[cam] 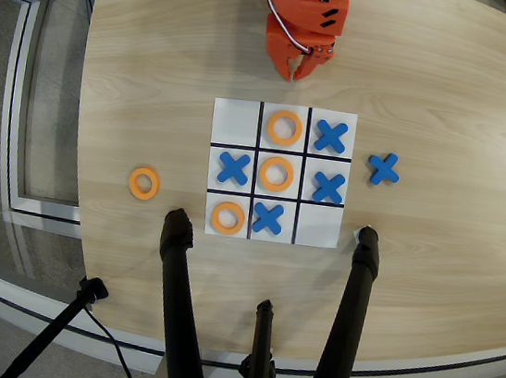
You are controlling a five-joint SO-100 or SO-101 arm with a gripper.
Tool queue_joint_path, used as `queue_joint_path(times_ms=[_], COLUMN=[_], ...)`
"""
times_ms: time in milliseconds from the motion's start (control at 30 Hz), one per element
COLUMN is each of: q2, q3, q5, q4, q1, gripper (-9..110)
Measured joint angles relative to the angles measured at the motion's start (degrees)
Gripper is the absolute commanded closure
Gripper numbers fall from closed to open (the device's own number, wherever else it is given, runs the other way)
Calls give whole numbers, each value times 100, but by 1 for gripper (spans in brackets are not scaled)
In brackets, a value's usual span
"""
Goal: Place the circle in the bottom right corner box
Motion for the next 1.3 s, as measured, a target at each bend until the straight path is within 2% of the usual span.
queue_joint_path(times_ms=[300,467,1000,1133,1300], q2=[-316,-949,-8859,-10406,-11707], q3=[-211,-853,-7822,-9105,-9914], q5=[141,141,519,448,378], q4=[18,-35,-1986,-2232,-2496], q1=[35,220,2549,2892,3129], gripper=[98,92,81,79,79])
